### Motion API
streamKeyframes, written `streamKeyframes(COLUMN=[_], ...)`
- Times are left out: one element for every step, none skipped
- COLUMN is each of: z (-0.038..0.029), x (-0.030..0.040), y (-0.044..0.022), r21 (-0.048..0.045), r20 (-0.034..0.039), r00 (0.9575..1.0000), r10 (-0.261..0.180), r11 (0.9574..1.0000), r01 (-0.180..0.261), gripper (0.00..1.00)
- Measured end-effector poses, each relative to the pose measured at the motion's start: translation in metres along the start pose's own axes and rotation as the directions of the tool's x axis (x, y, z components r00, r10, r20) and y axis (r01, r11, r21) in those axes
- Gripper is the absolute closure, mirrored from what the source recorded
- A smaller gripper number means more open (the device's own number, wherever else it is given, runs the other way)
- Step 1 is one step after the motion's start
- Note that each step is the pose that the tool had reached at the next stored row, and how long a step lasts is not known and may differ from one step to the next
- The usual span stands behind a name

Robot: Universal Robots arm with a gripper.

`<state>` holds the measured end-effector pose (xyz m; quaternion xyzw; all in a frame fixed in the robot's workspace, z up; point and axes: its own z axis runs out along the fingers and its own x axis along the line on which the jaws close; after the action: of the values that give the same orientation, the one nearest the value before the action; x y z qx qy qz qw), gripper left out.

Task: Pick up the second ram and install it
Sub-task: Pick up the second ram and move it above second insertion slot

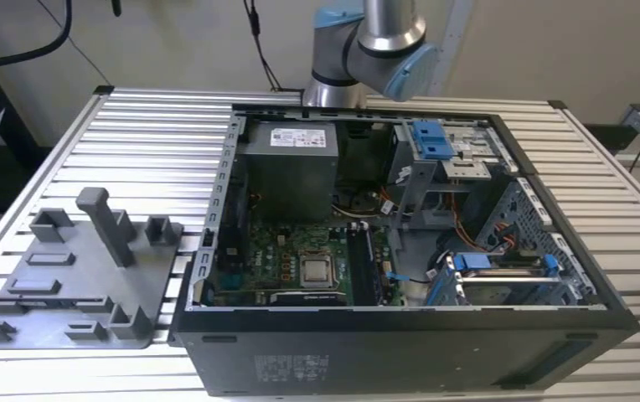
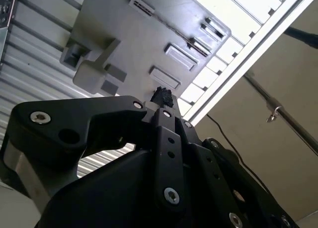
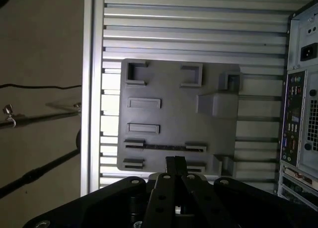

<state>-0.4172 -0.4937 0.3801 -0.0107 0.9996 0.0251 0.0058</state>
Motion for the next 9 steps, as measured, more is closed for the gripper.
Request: streamKeyframes(z=[0.0000, 0.0000, -0.0001, 0.0000, 0.0000, 0.0000, 0.0000, 0.0000, 0.0000], x=[0.0000, 0.0000, 0.0000, 0.0000, 0.0000, 0.0001, 0.0001, 0.0001, 0.0000], y=[0.0000, 0.0000, 0.0000, 0.0001, 0.0001, 0.0001, 0.0001, 0.0001, 0.0001], r21=[-0.0001, 0.0000, 0.0000, -0.0001, -0.0002, -0.0004, -0.0005, -0.0007, -0.0009], r20=[0.0000, -0.0001, -0.0003, -0.0006, -0.0010, -0.0014, -0.0021, -0.0027, -0.0035], r00=[1.0000, 1.0000, 1.0000, 0.9999, 0.9998, 0.9996, 0.9992, 0.9985, 0.9976], r10=[0.000, -0.002, -0.005, -0.012, -0.019, -0.029, -0.041, -0.055, -0.069], r11=[1.0000, 1.0000, 1.0000, 0.9999, 0.9998, 0.9996, 0.9992, 0.9985, 0.9976], r01=[0.000, 0.002, 0.005, 0.012, 0.019, 0.029, 0.041, 0.055, 0.069], gripper=[0.89, 0.89, 0.89, 0.89, 0.89, 0.89, 0.89, 0.89, 0.89])
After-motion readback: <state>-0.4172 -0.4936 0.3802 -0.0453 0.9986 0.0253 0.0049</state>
